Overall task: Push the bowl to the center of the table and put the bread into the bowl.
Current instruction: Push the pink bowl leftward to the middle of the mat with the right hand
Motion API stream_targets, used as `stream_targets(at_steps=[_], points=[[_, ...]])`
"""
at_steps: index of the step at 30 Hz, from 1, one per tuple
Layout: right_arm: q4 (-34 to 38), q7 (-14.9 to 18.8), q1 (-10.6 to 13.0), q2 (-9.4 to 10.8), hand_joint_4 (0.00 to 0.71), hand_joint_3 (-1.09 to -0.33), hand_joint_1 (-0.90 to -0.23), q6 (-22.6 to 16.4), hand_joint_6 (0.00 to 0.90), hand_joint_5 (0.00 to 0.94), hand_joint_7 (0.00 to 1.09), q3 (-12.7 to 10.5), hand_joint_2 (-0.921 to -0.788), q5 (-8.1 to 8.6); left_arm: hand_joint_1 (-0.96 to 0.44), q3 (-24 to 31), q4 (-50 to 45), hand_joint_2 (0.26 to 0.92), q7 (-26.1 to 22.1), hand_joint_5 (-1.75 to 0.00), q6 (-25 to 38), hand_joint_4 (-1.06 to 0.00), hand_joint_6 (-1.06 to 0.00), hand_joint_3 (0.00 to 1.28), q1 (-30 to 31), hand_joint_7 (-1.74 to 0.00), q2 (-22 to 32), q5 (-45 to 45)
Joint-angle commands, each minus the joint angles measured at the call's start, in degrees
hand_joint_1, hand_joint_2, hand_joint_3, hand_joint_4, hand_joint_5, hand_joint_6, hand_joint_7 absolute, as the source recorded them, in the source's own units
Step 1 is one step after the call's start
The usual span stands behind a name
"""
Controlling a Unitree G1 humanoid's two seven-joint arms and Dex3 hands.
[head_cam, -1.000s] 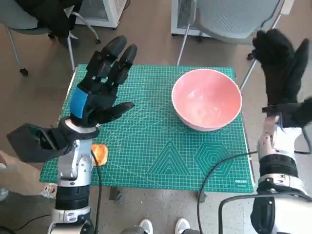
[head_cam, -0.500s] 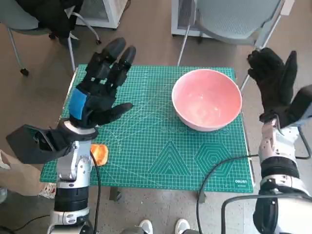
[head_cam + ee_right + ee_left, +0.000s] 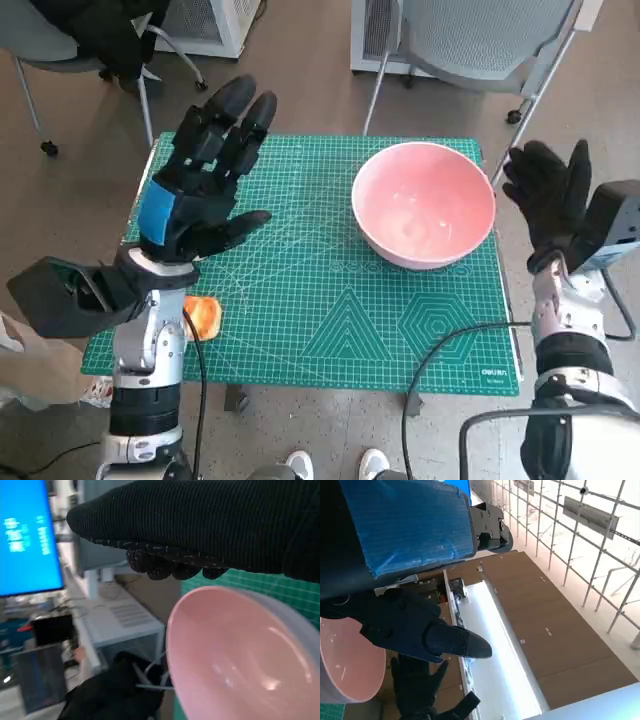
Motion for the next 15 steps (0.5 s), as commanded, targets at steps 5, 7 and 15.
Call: stream_targets(at_steps=[5,7,15], points=[[0.70,-0.14,2.58,-0.09,-0.001,-0.899,-0.650,0.78,0.022,-0.001,0.09,-0.67,-0.921,-0.70,-0.50,0.01,-1.08,0.921,0.20,0.00,0.63,-0.08,-0.03,0.13,0.88,-0.47,0.41,-0.45],[0.71,-0.07,2.70,-0.02,-0.001,-0.899,-0.650,0.78,0.023,-0.001,0.09,-0.69,-0.921,-0.79,-0.50,-0.01,-0.89,0.921,0.10,0.00,0.55,-0.09,-0.03,0.12,0.87,-0.47,0.41,-0.42],[0.75,0.31,3.46,0.77,-0.001,-0.891,-0.650,0.93,0.025,-0.001,0.08,-1.28,-0.921,-0.84,-0.50,-0.10,-1.27,0.921,0.11,0.00,0.75,-0.09,-0.03,0.12,1.25,-0.48,0.55,-0.31]])
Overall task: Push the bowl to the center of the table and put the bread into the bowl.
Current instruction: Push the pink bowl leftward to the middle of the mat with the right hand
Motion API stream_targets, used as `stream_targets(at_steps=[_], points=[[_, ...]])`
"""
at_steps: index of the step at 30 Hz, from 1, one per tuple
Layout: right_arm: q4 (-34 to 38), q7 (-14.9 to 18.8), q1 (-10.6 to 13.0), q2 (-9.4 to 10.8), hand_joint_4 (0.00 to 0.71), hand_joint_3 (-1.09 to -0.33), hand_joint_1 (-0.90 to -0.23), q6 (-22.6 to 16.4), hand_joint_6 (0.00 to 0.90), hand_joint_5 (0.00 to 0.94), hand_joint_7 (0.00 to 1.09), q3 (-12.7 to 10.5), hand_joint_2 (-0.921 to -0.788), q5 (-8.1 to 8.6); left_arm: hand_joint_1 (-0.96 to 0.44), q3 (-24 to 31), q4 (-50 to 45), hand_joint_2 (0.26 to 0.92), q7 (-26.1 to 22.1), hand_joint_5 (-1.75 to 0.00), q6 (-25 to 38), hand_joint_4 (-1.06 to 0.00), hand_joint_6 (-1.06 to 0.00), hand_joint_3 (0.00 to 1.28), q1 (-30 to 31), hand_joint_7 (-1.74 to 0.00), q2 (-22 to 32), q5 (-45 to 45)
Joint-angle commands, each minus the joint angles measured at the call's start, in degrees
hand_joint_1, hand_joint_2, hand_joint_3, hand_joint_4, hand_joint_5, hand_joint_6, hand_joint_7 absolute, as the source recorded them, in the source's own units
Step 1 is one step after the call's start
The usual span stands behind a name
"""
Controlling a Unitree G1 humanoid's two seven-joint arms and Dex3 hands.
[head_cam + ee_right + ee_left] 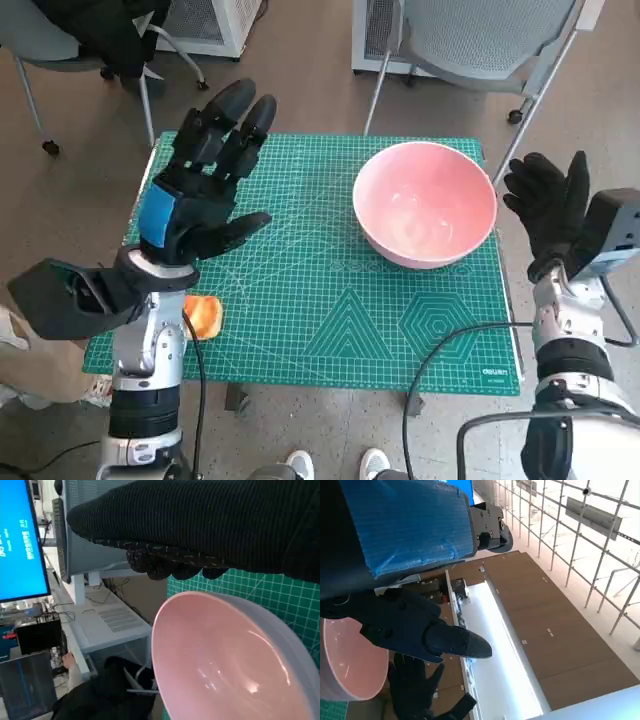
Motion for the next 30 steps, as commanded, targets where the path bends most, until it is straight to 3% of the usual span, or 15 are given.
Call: stream_targets(at_steps=[1,16,30], points=[[0.76,0.32,2.02,0.87,-0.001,-0.890,-0.650,0.97,0.026,-0.001,0.08,-0.59,-0.921,-0.03,-0.50,-0.08,-1.13,0.921,0.08,0.00,0.51,-0.09,-0.03,0.12,0.91,-0.48,0.56,-0.36],[0.56,0.27,1.93,4.57,-0.001,-0.857,-0.654,1.53,0.061,-0.001,0.09,-0.54,-0.921,-0.34,-0.50,0.16,-2.34,0.921,0.25,0.00,1.80,-0.09,-0.02,0.13,1.27,-0.49,1.20,-0.63],[0.25,1.93,1.73,7.79,0.038,-0.877,-0.668,-0.01,0.084,0.013,0.09,3.23,-0.921,-3.47,-0.50,0.31,-2.13,0.921,0.08,0.00,1.99,-0.09,-0.01,0.13,1.15,-0.51,1.53,-0.62]])
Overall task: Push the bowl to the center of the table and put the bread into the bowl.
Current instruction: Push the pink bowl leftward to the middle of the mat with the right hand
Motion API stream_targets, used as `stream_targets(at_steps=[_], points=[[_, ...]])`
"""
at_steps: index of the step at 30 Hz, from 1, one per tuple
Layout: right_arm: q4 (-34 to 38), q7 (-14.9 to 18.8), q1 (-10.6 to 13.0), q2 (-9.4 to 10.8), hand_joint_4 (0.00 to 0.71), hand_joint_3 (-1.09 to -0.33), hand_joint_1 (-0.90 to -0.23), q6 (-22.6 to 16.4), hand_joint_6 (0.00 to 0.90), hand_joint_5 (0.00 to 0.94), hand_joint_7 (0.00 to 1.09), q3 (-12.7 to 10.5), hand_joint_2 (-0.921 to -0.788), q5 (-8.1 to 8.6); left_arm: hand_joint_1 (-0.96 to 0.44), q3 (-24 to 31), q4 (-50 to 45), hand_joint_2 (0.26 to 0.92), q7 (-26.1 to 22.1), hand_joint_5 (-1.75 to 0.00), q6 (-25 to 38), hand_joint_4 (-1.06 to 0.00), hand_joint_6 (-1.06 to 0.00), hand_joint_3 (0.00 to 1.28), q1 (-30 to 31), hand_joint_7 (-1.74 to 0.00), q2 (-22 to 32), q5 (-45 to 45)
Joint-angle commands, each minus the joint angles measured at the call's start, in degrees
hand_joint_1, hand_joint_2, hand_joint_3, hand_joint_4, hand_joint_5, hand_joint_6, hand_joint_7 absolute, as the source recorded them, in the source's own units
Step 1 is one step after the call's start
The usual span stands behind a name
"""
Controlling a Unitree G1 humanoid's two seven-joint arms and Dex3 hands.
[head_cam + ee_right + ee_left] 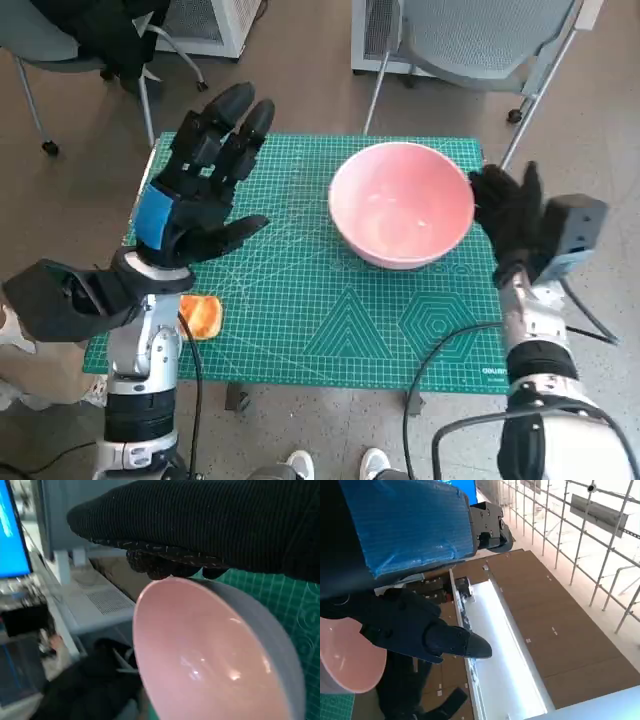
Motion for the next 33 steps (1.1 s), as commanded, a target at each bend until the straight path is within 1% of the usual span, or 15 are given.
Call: stream_targets(at_steps=[1,5,7,12,15,25,33], points=[[0.40,1.17,1.38,1.29,0.039,-0.883,-0.666,-0.22,0.083,0.013,0.09,1.14,-0.921,-1.22,-0.50,0.20,-0.34,0.921,-0.06,0.00,0.14,-0.09,-0.01,0.13,0.25,-0.51,0.50,-0.56],[0.39,1.13,1.35,1.90,0.055,-0.899,-0.666,-0.92,0.088,0.017,0.09,2.26,-0.921,-2.08,-0.50,0.17,-0.40,0.921,-0.07,0.00,0.20,-0.09,0.00,0.13,0.27,-0.51,0.56,-0.54],[0.36,1.13,1.35,2.19,0.061,-0.898,-0.680,-1.33,0.091,0.018,0.09,2.72,-0.921,-2.48,-0.50,0.16,-0.42,0.921,-0.06,0.00,0.24,-0.09,0.00,0.13,0.26,-0.51,0.61,-0.52],[0.26,1.16,1.49,2.85,0.066,-0.854,-0.717,-2.34,0.097,0.015,0.09,3.40,-0.921,-3.22,-0.50,0.18,-0.72,0.921,0.11,0.00,0.40,-0.09,0.00,0.13,0.33,-0.52,0.72,-0.50],[0.27,1.00,1.46,3.26,0.068,-0.842,-0.723,-2.72,0.098,0.013,0.09,3.77,-0.921,-3.47,-0.50,0.18,-0.88,0.921,0.17,0.00,0.49,-0.09,0.00,0.13,0.40,-0.52,0.74,-0.51],[0.45,1.33,1.30,4.04,0.069,-0.845,-0.698,-2.96,0.100,0.008,0.09,4.30,-0.921,-3.36,-0.50,0.14,-0.47,0.921,0.25,0.00,0.37,-0.09,0.00,0.13,0.23,-0.52,0.71,-0.24],[0.43,1.86,1.57,4.54,0.068,-0.842,-0.697,-3.12,0.099,0.006,0.09,4.22,-0.921,-3.15,-0.52,-0.01,-0.44,0.921,0.42,0.00,0.23,-0.09,0.00,0.13,0.27,-0.52,0.69,0.07]])
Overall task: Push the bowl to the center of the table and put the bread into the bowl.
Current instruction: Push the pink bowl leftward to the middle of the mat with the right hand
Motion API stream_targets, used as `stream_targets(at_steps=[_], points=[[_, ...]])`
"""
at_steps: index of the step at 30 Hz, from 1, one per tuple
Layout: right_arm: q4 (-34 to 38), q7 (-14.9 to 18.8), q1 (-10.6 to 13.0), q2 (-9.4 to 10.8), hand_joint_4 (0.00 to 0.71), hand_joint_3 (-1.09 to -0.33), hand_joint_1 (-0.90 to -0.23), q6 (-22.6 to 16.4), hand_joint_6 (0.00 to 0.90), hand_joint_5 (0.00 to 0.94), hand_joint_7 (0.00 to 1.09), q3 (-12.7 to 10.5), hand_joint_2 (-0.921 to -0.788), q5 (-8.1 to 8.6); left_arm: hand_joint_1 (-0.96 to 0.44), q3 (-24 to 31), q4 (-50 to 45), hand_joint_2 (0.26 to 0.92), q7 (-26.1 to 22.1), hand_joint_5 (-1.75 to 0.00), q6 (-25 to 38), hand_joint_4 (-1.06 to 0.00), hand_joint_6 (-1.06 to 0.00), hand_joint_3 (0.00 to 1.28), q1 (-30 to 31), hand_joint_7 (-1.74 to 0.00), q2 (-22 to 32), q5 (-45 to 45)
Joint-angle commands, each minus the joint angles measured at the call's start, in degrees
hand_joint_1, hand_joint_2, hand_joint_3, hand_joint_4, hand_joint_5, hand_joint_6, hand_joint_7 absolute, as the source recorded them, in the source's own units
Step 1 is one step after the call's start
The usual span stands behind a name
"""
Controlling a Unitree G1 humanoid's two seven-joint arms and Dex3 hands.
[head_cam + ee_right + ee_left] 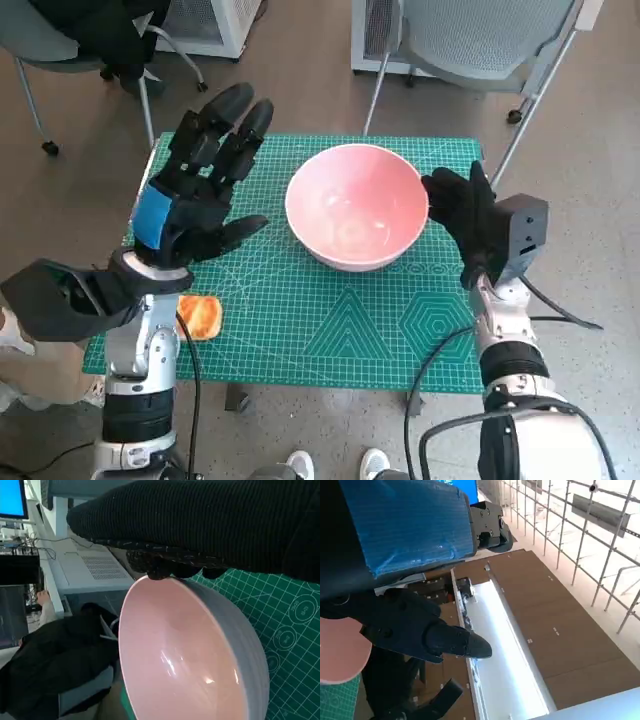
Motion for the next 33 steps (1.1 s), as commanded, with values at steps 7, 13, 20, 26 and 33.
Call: stream_targets(at_steps=[7,13,20,26,33], points=[[0.44,0.88,1.49,1.50,0.069,-0.837,-0.699,0.50,0.098,0.005,0.09,0.05,-0.921,-0.29,-0.52,0.00,0.08,0.921,0.13,0.00,-0.28,-0.09,0.00,0.13,0.05,-0.52,0.50,0.06],[0.34,0.84,1.36,1.70,0.070,-0.840,-0.689,0.40,0.099,0.004,0.09,0.13,-0.921,-0.40,-0.52,-0.02,0.29,0.921,-0.02,0.00,-0.33,-0.09,0.00,0.13,-0.03,-0.52,0.56,0.09],[0.28,0.68,1.31,2.06,0.070,-0.840,-0.691,0.34,0.099,0.003,0.08,0.35,-0.921,-0.54,-0.53,-0.16,0.47,0.921,0.10,0.00,-0.32,-0.09,0.00,0.13,-0.07,-0.52,0.41,0.18],[0.24,0.68,1.32,2.45,0.070,-0.841,-0.695,0.07,0.099,0.003,0.08,0.61,-0.921,-0.68,-0.53,-0.22,0.86,0.921,-0.03,0.00,-0.48,-0.09,0.00,0.13,-0.17,-0.52,0.37,0.21],[0.20,1.05,1.23,1.80,0.068,-0.855,-0.688,-0.01,0.090,0.001,0.08,0.84,-0.921,-0.82,-0.53,-0.25,0.72,0.921,0.10,0.00,-0.34,-0.09,0.00,0.13,-0.08,-0.52,0.33,0.14]])
